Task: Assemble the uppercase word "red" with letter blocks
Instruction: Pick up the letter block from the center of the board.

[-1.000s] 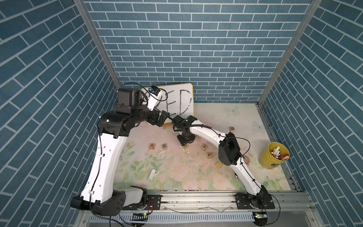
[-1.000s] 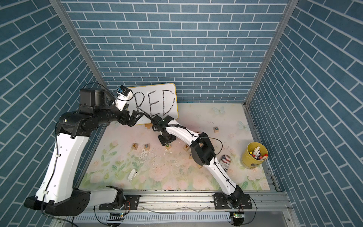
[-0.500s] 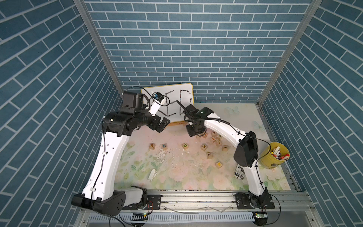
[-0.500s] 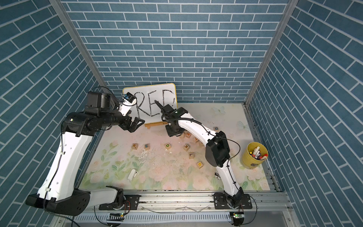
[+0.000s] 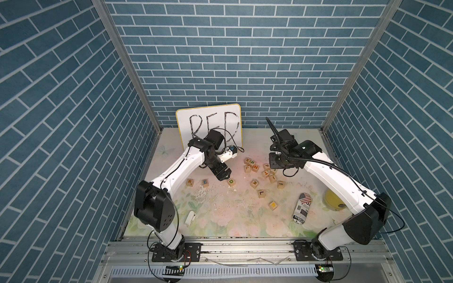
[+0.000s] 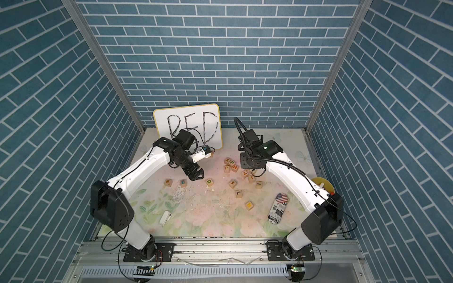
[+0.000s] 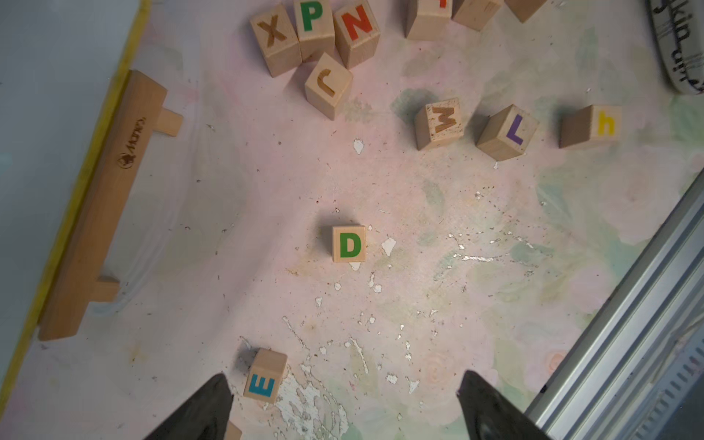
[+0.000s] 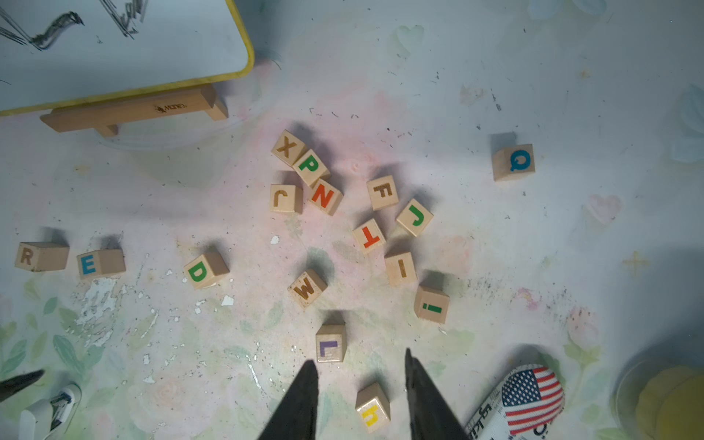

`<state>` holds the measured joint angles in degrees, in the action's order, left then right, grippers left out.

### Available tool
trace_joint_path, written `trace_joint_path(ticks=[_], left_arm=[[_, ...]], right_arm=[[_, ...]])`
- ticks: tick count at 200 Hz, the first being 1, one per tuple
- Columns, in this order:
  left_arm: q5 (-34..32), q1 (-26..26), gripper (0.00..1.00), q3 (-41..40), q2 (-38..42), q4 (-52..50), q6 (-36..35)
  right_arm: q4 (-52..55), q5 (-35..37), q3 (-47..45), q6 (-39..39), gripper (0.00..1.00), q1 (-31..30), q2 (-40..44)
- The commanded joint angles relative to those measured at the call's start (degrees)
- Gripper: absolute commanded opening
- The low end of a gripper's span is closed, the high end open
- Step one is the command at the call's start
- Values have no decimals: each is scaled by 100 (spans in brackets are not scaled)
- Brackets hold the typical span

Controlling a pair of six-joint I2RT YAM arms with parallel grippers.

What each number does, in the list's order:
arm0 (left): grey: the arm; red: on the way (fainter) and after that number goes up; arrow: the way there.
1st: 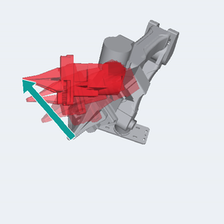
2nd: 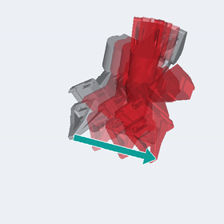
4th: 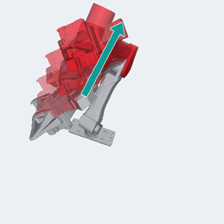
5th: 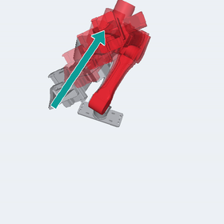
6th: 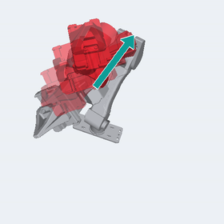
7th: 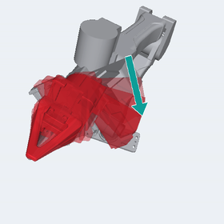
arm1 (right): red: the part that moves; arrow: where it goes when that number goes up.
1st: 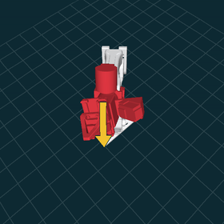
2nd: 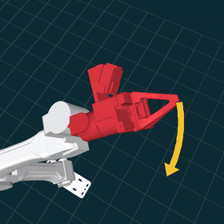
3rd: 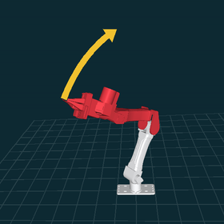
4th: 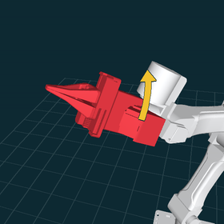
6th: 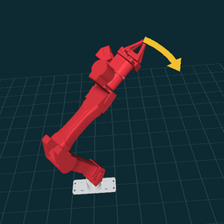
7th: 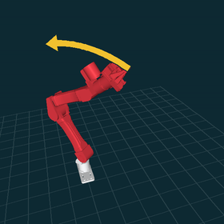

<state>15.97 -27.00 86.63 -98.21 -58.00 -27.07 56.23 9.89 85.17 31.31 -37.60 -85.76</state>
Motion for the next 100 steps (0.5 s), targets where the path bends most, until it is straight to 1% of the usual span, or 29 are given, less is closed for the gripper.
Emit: trace_joint_path(ticks=[1,39,56,71,100], left_arm=[[-58,-174,94,108,-417,193,-217],[-228,-428,92,76,-995,537,-85],[-714,-574,92,12,-1168,839,69],[-771,-626,91,53,-1313,921,170],[-842,-649,84,117,-1546,978,379]], right_arm=[[-59,238,-399,334,39,10,239],[11,390,-759,350,39,16,480],[12,413,-816,349,39,16,473],[-15,415,-850,332,39,21,431],[-42,401,-879,290,38,17,343]])
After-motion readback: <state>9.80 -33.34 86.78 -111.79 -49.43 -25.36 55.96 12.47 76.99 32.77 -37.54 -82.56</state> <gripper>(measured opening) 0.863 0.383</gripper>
